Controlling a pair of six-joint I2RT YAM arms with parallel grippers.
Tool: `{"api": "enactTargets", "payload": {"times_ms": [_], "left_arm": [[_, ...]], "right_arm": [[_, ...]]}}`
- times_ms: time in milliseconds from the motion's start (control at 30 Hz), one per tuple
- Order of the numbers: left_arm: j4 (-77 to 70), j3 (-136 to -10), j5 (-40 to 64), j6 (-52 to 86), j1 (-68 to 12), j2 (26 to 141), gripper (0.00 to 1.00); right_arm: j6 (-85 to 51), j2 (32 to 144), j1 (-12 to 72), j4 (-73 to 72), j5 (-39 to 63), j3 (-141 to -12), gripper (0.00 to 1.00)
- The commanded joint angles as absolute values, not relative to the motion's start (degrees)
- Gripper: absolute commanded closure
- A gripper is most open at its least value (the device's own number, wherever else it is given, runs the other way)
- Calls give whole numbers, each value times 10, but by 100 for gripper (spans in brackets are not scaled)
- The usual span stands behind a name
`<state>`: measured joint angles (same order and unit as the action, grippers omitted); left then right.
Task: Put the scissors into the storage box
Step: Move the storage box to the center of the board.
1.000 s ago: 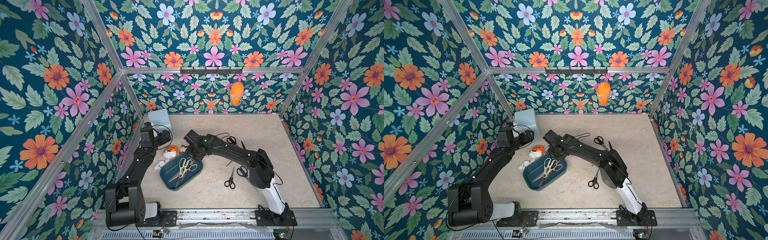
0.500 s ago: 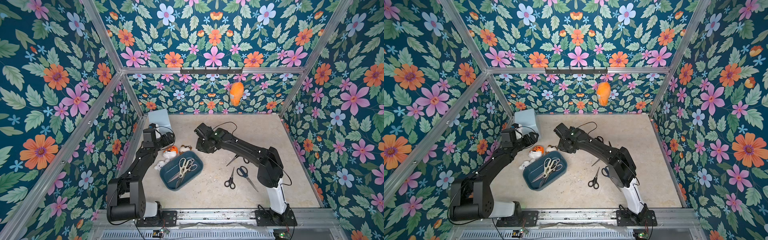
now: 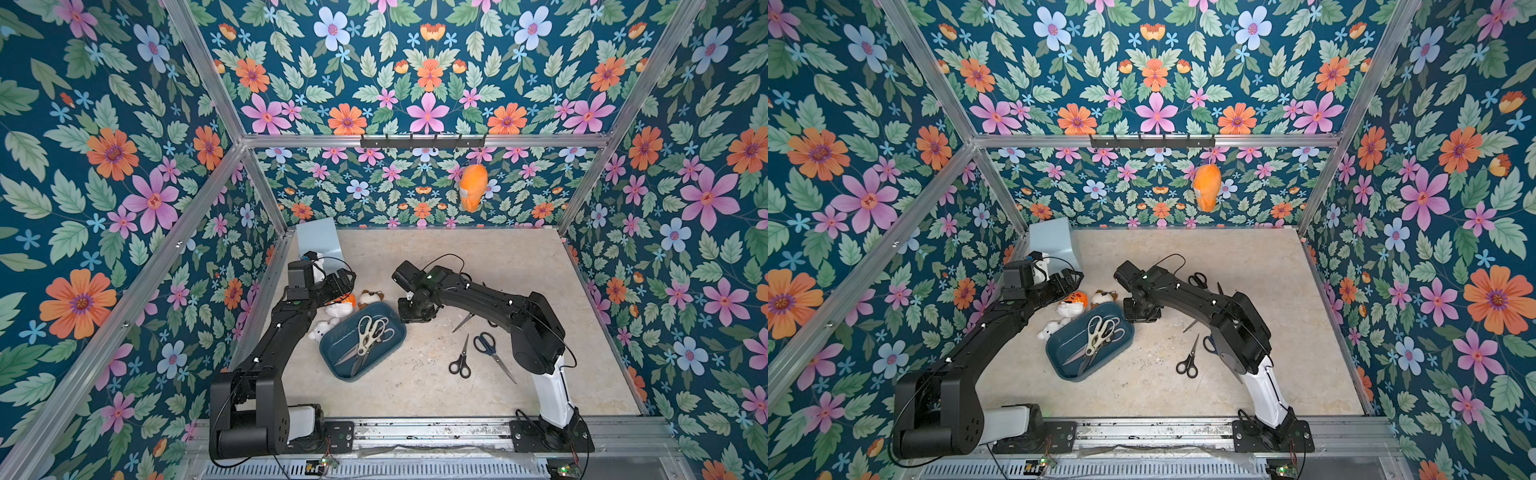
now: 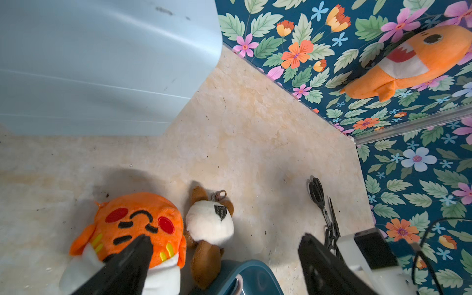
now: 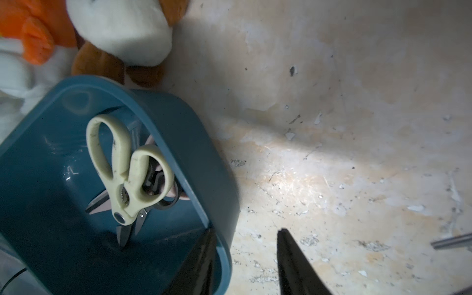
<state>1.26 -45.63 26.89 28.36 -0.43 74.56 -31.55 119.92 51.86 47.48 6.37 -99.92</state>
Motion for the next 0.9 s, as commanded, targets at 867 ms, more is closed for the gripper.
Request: {"api": "enactTargets", "payload": {"times_ms": [867], "left_arm": [[56, -482, 268, 268, -4, 733, 5]], "right_arm": [[-54, 1301, 477, 646, -128, -1164, 84]]}}
